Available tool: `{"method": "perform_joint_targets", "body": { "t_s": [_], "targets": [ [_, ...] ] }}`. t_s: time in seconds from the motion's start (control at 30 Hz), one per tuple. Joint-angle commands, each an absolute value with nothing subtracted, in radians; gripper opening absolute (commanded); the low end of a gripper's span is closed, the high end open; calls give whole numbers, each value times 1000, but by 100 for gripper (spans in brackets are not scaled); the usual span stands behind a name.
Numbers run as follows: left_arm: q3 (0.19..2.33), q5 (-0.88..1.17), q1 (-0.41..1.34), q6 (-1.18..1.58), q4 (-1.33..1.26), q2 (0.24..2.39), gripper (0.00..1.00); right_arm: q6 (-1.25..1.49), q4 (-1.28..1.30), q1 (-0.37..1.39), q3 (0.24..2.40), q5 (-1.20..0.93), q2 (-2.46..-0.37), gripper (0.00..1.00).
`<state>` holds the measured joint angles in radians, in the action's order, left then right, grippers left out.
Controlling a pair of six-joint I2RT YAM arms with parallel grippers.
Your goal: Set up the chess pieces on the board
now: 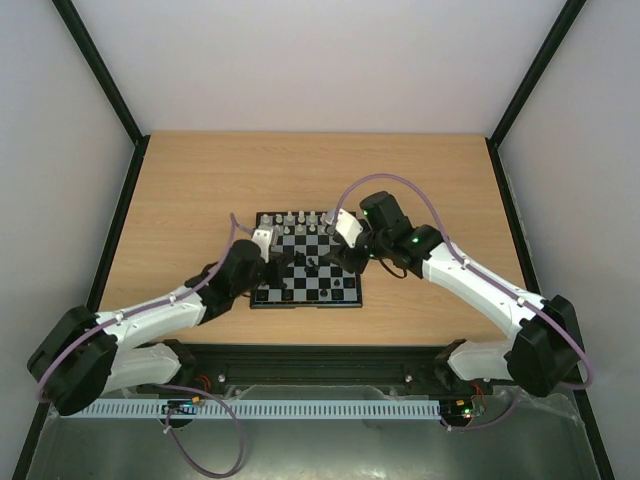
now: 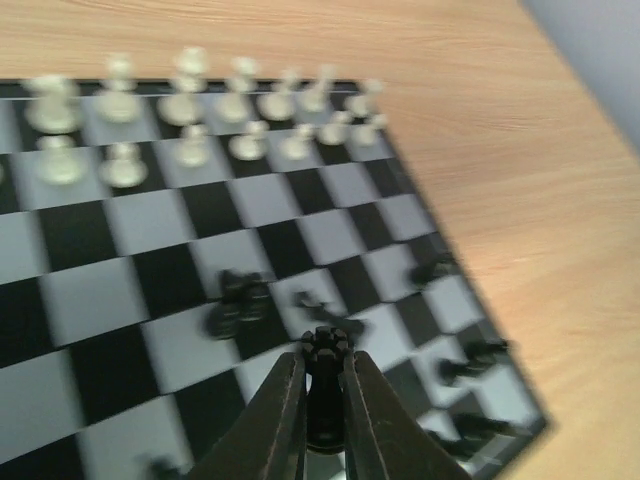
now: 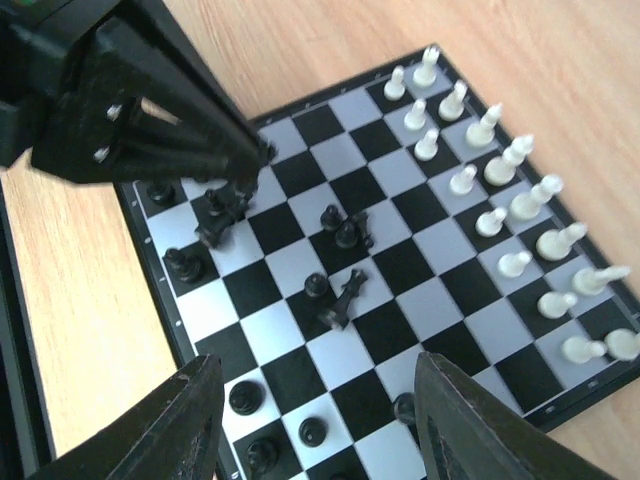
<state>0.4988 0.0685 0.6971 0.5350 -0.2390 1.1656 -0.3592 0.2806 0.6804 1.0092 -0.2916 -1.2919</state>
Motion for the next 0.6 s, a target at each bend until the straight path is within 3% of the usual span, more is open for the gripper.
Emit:
{"method": "perform_joint_targets", "body": {
  "t_s": [0.0, 0.27, 0.57],
  "targets": [
    [382, -369, 730, 467, -400, 1165, 7, -295, 244, 678, 947, -315, -1261, 54],
    [335, -467, 728, 402, -527, 1259, 7, -281, 217, 675, 902, -304, -1238, 54],
    [390, -361, 686, 405, -565, 1416, 9, -291, 196, 673, 875, -284, -1235, 53]
  ]
}}
